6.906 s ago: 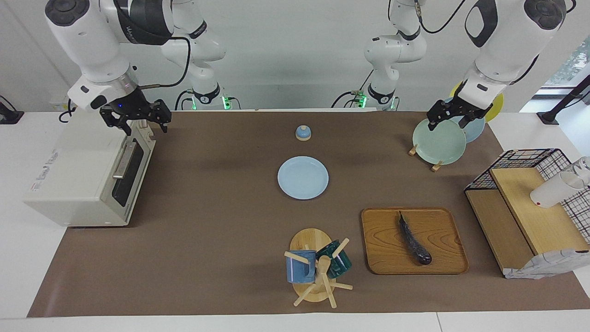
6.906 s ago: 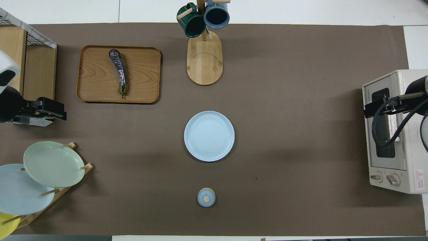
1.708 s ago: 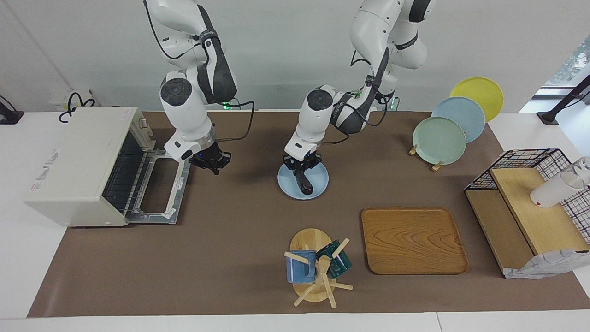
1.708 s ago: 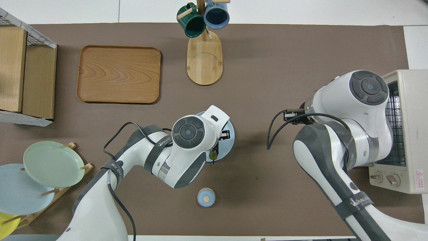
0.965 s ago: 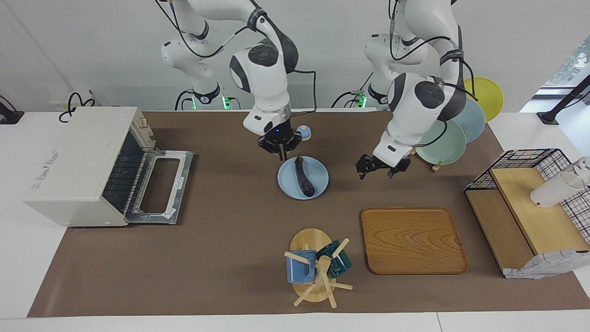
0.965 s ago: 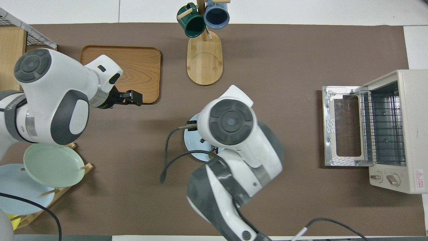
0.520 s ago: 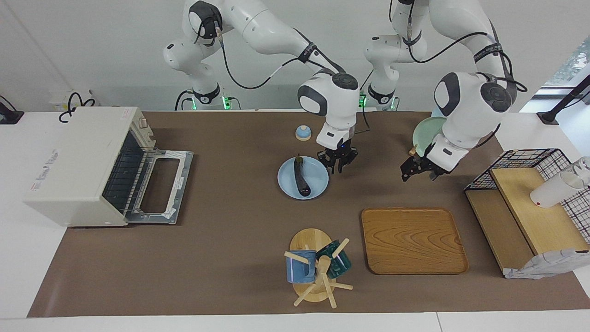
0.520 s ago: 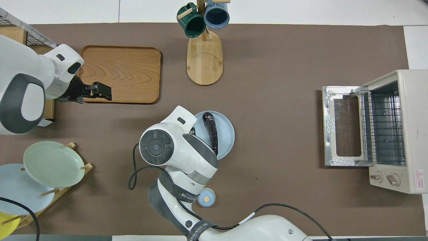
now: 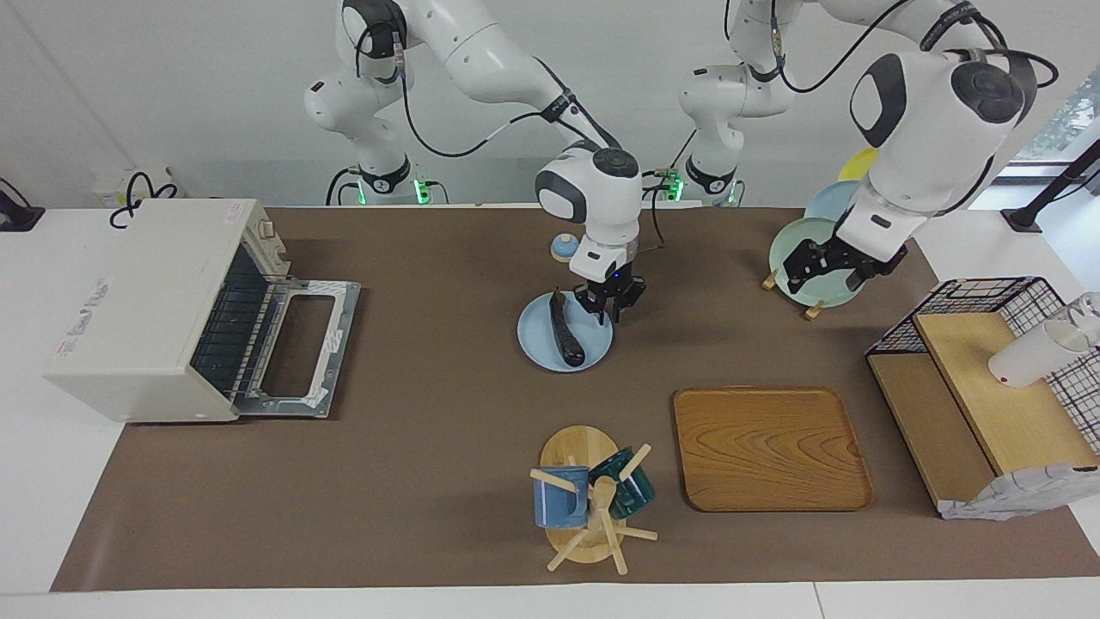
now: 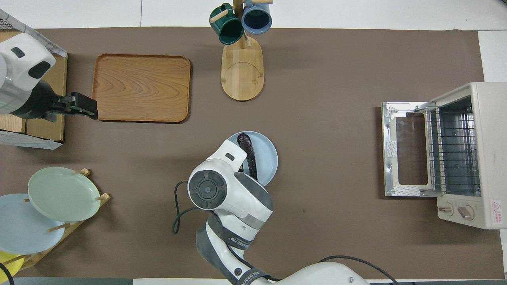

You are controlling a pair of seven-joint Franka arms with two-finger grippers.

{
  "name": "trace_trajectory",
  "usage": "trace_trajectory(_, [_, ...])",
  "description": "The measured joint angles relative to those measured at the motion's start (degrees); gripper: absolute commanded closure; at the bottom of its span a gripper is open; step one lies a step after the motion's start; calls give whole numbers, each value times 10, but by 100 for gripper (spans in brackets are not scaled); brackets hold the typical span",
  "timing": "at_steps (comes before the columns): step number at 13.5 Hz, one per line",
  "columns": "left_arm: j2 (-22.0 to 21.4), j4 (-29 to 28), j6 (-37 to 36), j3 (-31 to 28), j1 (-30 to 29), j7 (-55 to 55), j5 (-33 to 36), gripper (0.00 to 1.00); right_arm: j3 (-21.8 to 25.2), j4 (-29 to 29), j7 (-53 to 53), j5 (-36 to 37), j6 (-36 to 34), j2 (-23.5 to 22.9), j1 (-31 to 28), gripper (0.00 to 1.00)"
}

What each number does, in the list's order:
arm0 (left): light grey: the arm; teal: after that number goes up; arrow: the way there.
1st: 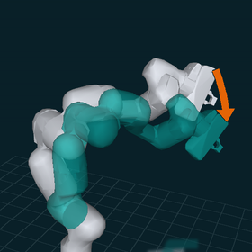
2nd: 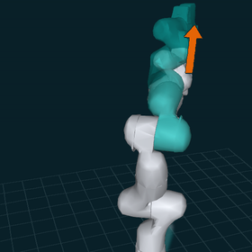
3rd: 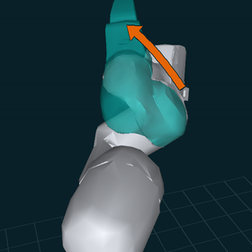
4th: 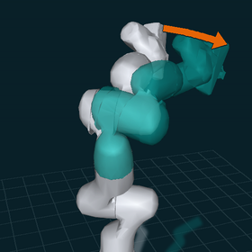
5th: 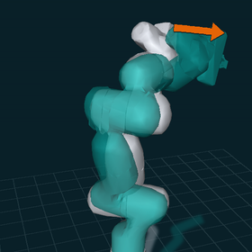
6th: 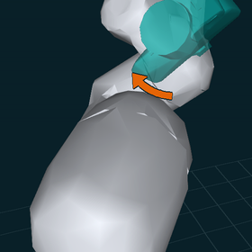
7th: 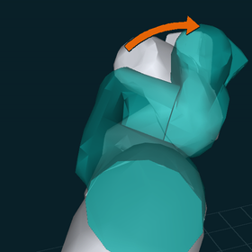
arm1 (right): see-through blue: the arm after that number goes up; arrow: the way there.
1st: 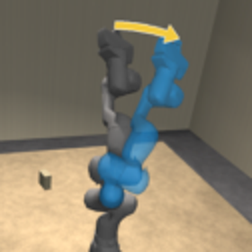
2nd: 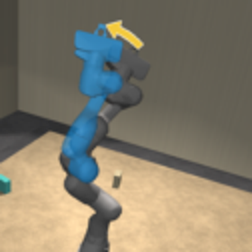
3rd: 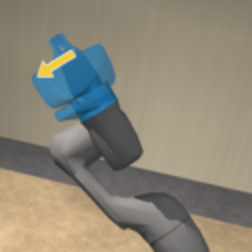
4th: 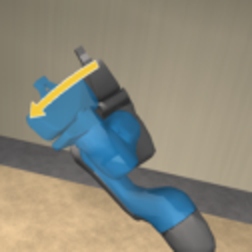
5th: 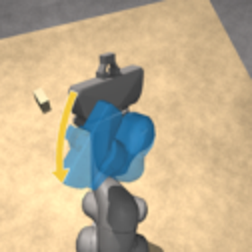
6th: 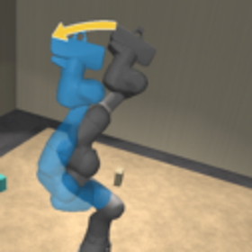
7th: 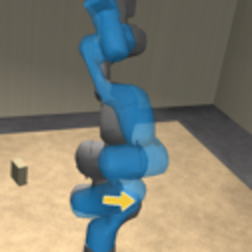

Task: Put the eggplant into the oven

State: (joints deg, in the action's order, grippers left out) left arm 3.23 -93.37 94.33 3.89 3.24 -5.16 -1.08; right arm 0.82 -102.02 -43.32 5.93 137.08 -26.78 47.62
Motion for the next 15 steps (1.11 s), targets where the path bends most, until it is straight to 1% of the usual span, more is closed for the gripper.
trace_trajectory(2, [-27,-9,-18,0,0,0,0,0,0,-20,0,0,21,3,0,72])
trace_trajectory(3, [-38,-22,-19,0,0,0,1,0,0,-29,0,0,31,4,0,84])
trace_trajectory(4, [-46,-38,-15,-1,0,0,1,0,0,-34,0,0,36,5,0,100])
trace_trajectory(7, [-55,-72,4,-4,0,0,1,0,0,-37,0,5,24,14,3,100])
trace_trajectory(8, [-55,-75,3,-3,0,0,1,0,0,-31,0,18,-8,19,5,100])
trace_trajectory(9, [-56,-75,1,-2,1,0,1,0,0,-15,0,44,-59,24,7,100])
trace_trajectory(11, [-58,-72,-7,-1,3,0,1,0,6,40,0,83,-161,31,1,100])
trace_trajectory(12, [-59,-68,-10,0,4,0,1,0,10,57,5,91,-189,38,-15,100])
trace_trajectory(13, [-60,-63,-14,0,6,0,1,0,12,62,22,92,-205,48,-39,100])
trace_trajectory(15, [-61,-57,-18,0,11,0,1,0,13,43,65,92,-220,76,-95,100])
